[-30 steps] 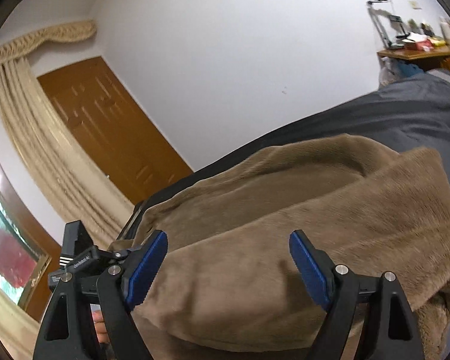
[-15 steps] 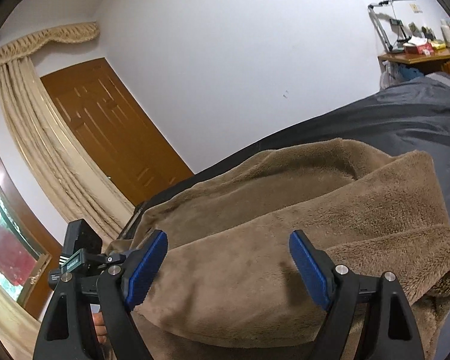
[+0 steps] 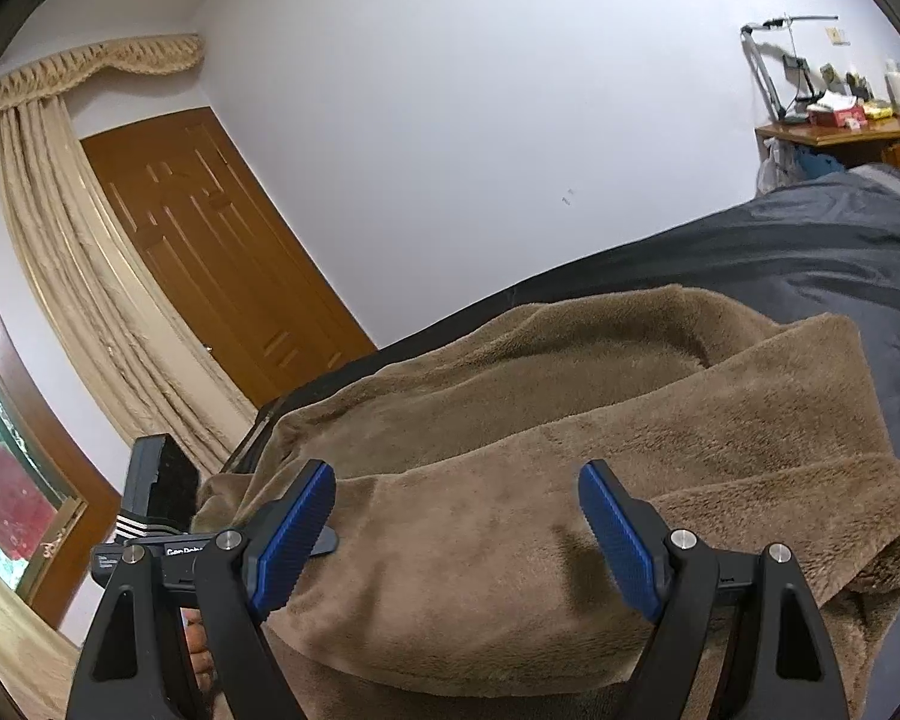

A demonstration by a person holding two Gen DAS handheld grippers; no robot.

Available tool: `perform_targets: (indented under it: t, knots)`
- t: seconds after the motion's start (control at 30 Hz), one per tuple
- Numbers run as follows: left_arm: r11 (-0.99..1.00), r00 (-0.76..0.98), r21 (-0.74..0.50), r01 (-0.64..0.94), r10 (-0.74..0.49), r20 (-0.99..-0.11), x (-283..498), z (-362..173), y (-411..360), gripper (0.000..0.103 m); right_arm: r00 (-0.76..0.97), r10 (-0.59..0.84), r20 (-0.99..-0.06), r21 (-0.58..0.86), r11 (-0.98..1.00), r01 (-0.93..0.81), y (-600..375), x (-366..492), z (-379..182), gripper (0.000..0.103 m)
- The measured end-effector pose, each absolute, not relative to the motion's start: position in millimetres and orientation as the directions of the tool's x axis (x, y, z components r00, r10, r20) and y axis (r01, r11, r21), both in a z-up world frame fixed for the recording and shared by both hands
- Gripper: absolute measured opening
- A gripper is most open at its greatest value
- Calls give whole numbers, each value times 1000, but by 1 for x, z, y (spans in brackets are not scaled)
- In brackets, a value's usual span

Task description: Fold clothes

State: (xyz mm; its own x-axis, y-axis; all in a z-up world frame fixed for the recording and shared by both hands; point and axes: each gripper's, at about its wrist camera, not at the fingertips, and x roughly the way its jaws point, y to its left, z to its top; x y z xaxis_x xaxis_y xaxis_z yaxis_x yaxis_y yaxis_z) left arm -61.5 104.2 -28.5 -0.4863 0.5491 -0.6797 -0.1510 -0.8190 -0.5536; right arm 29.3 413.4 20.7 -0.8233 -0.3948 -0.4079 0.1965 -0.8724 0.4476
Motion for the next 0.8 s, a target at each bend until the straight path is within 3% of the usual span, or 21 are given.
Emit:
perform_targets:
  t: [0.23, 0.5, 0.7, 0.8]
  knots:
    - [-884, -668, -457, -98, 399, -628, -54, 17, 77, 29, -847, -343, -406, 384, -905, 182, 410, 36, 27, 85]
    - [-934, -754, -355, 52, 196, -626, -73, 57, 44, 29, -838, -320, -441, 177, -947, 269, 378, 47, 38, 85]
    - [-918, -684, -386, 93, 223, -695, -84, 10, 38, 29, -898, 56, -435, 131, -983, -125, 452, 50, 52, 85]
    - [-919, -638, -386, 76, 252, -728, -87, -12, 48, 29, -882, 135, -452, 152, -962, -225, 481, 52, 52, 85]
